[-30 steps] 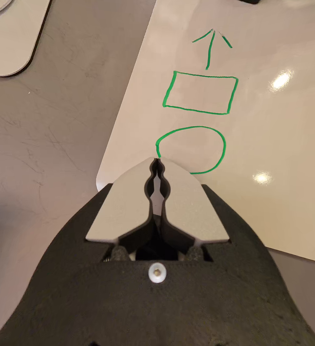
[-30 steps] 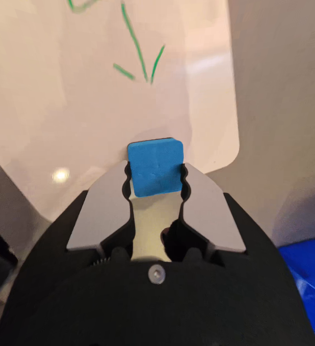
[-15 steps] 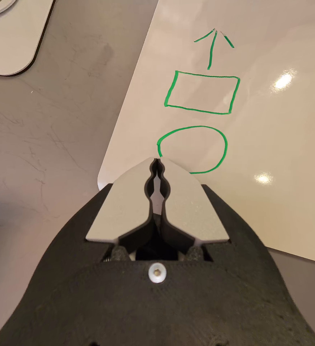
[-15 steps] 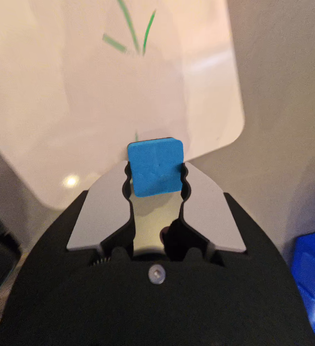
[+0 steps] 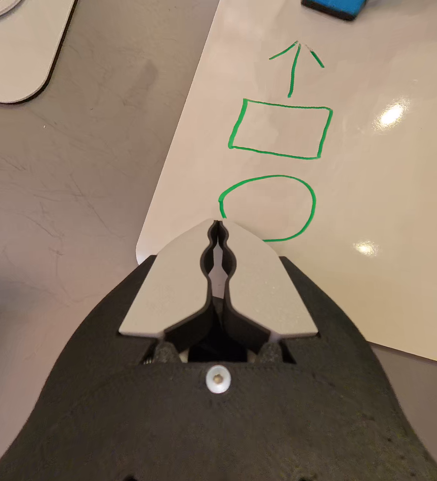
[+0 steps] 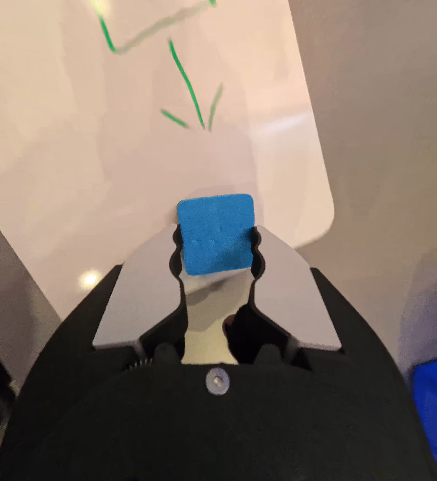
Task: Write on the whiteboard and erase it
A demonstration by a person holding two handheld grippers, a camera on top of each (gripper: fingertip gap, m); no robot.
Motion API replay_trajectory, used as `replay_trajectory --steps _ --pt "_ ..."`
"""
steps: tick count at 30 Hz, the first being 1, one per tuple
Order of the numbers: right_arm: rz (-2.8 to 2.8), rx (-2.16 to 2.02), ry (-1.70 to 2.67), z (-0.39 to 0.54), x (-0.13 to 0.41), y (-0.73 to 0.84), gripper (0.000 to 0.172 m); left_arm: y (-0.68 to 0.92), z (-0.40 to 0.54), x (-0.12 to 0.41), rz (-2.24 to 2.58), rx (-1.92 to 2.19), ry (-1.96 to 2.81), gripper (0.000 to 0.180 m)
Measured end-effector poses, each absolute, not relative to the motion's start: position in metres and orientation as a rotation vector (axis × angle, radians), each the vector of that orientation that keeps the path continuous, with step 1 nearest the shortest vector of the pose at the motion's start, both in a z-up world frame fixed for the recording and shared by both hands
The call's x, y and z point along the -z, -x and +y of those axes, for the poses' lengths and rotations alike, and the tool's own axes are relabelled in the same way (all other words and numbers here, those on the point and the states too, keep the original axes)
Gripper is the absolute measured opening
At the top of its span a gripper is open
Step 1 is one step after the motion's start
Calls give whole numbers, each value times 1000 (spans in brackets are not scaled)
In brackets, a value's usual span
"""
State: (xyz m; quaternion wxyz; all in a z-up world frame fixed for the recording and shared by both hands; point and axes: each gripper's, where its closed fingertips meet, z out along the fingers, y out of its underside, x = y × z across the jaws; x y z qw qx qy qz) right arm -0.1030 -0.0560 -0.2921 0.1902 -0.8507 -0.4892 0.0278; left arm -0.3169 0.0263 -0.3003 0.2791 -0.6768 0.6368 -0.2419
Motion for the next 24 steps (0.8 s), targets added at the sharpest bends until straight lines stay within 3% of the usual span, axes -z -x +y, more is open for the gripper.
replay_trajectory --steps 24 --pt "-1749 -148 2181 -28 293 191 52 317 28 300 1695 629 1818 2"
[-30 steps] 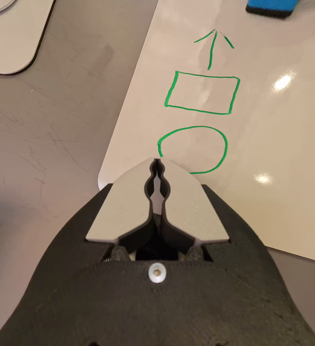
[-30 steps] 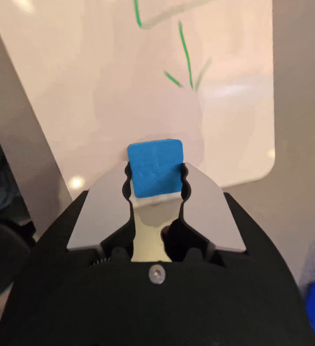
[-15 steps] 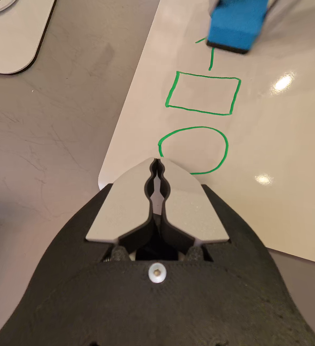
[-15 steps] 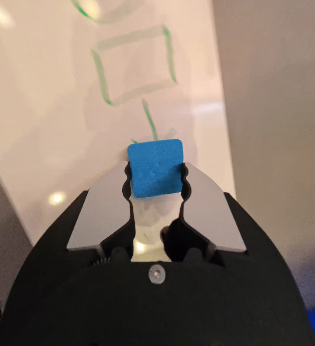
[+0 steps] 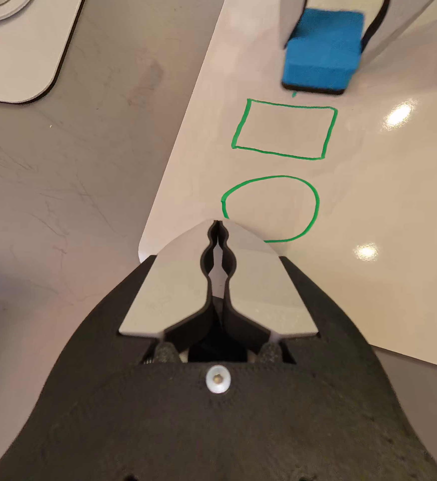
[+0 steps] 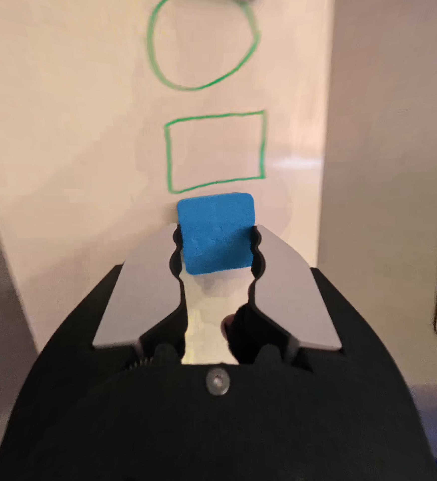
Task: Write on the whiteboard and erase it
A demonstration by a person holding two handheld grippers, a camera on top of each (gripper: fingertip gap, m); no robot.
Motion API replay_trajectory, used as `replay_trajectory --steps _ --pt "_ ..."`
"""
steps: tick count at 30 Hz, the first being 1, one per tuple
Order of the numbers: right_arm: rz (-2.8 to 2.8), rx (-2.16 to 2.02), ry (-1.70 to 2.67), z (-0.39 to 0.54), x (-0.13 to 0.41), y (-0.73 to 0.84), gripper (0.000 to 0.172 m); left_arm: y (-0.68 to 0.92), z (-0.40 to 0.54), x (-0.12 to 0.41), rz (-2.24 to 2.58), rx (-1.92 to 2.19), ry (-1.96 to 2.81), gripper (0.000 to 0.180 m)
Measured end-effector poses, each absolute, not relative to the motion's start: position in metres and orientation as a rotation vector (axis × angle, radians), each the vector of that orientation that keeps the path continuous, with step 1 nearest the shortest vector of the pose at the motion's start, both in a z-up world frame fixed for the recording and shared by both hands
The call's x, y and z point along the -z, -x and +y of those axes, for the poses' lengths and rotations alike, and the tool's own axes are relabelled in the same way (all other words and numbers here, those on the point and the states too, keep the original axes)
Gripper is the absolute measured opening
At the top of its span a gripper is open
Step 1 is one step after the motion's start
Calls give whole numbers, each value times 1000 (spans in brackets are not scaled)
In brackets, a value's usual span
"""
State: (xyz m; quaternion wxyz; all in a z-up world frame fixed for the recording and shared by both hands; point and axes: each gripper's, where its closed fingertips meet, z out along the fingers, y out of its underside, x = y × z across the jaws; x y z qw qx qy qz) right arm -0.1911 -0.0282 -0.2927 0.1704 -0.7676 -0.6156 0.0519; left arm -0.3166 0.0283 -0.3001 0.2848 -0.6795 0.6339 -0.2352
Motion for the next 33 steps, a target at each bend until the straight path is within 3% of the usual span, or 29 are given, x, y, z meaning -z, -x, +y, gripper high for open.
replay_trajectory --steps 33 --pt "-1764 -167 2167 9 294 257 53 317 30 300 1686 642 1834 2"
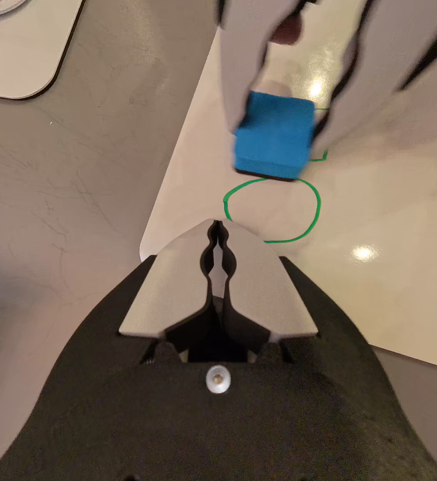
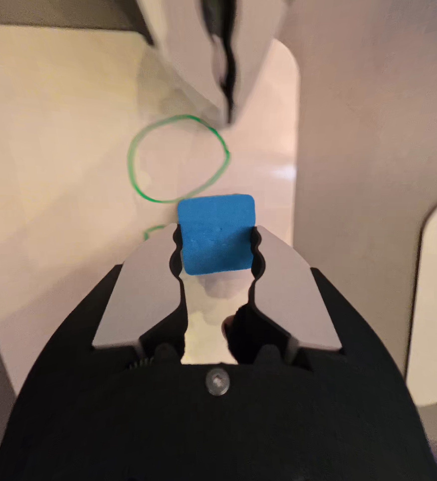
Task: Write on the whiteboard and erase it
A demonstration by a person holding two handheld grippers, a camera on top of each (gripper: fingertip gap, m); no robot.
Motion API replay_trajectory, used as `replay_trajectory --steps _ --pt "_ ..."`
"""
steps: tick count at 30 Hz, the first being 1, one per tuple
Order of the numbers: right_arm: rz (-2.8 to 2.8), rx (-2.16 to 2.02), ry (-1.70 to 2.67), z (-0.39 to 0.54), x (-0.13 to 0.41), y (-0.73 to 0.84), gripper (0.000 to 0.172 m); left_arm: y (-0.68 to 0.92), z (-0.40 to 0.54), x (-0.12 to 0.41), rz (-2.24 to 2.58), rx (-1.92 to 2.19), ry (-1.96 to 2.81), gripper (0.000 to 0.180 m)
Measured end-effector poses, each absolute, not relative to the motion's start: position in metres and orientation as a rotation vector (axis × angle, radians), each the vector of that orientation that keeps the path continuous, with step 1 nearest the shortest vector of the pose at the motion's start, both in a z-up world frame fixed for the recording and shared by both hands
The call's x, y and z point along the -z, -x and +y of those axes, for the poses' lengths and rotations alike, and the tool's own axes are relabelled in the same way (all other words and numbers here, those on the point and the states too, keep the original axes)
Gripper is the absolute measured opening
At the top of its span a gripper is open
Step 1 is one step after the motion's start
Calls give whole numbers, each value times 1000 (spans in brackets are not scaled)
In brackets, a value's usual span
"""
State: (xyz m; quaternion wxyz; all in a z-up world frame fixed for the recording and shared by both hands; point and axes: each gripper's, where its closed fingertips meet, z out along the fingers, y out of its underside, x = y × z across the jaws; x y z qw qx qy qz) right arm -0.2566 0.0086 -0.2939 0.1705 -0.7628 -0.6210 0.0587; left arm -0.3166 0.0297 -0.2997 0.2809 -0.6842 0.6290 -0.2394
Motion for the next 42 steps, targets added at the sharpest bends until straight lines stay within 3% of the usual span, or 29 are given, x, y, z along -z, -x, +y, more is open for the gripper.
replay_trajectory --steps 16,42 --pt "-1884 -210 2139 -49 295 242 53 318 30 300 1682 631 1831 2" --pt "-1758 -248 2189 9 298 274 54 329 40 300 1640 680 1918 2"
